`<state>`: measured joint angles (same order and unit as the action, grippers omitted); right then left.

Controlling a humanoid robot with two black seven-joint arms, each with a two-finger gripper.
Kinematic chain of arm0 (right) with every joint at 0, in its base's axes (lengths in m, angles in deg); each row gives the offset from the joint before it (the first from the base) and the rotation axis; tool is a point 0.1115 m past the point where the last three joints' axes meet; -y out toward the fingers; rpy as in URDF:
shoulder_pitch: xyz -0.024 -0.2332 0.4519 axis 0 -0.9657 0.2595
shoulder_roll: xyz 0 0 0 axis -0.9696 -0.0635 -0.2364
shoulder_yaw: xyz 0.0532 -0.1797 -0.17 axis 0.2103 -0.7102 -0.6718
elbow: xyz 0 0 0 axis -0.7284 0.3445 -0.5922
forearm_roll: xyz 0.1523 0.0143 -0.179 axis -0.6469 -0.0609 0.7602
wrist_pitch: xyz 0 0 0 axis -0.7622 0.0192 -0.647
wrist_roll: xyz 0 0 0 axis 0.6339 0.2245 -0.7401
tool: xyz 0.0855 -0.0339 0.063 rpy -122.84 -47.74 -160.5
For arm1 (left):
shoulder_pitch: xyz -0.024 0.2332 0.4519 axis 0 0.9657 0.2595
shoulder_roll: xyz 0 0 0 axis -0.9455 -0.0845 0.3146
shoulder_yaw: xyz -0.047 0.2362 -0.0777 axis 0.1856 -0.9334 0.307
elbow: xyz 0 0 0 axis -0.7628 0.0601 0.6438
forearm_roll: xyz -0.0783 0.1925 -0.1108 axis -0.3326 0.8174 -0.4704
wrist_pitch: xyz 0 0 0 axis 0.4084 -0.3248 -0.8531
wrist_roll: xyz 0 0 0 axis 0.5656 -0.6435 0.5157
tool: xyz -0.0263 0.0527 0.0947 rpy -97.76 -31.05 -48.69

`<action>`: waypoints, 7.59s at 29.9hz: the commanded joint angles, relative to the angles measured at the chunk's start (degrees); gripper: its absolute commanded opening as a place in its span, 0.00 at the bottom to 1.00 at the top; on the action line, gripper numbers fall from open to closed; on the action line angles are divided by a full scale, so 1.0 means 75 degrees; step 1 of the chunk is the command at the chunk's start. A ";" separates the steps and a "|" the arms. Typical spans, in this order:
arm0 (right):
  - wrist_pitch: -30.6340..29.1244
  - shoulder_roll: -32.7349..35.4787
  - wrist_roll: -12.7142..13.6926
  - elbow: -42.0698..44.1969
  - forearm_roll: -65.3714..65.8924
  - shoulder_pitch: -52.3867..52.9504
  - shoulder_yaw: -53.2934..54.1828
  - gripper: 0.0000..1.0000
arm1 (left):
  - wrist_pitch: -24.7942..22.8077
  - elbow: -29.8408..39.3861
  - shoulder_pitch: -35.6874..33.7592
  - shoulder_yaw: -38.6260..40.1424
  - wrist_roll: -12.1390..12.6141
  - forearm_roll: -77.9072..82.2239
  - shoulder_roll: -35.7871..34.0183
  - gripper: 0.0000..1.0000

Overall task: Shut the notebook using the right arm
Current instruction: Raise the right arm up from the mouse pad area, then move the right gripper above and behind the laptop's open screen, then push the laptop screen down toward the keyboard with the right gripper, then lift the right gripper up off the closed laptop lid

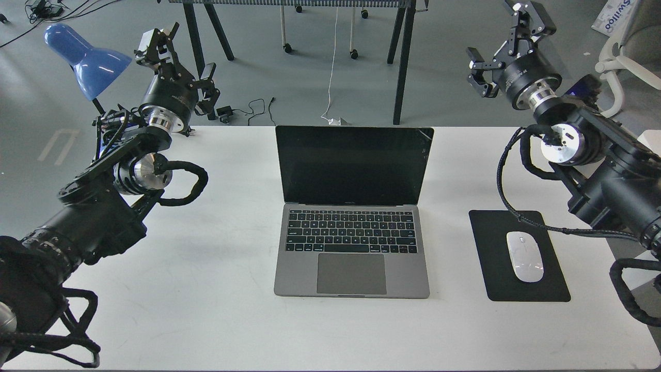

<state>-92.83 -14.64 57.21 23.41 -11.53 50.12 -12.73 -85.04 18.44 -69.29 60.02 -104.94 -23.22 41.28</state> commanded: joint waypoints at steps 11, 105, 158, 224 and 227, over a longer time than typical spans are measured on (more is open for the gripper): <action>0.0037 -0.2150 0.0145 0.3190 0.0058 0.1131 -0.4515 1.00 | 0.0000 0.0009 0.0001 0.0034 0.0000 0.0000 0.0001 1.00; -0.2091 -0.2150 -0.0019 0.2475 -0.0001 0.0955 -0.4261 1.00 | 0.0000 -0.0003 0.0013 0.0034 0.0000 0.0000 -0.0022 1.00; -0.2091 -0.2150 0.0040 0.0907 0.0397 0.0756 -0.5313 1.00 | 0.0000 -0.0015 0.0013 0.0045 0.0000 0.0000 -0.0022 1.00; -0.2091 -0.2150 0.0028 0.0155 0.2332 0.0720 -0.4341 1.00 | 0.0000 -0.0050 -0.0010 0.0034 0.0000 0.0000 -0.0022 1.00; -0.2091 -0.2150 0.0017 0.0155 0.2320 0.1059 -0.4317 1.00 | 0.0000 -0.0050 -0.0010 0.0034 0.0000 0.0000 -0.0022 1.00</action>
<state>-108.52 -30.76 57.41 24.58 5.98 55.68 -45.27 -85.03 18.06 -69.38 60.27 -104.94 -23.17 41.11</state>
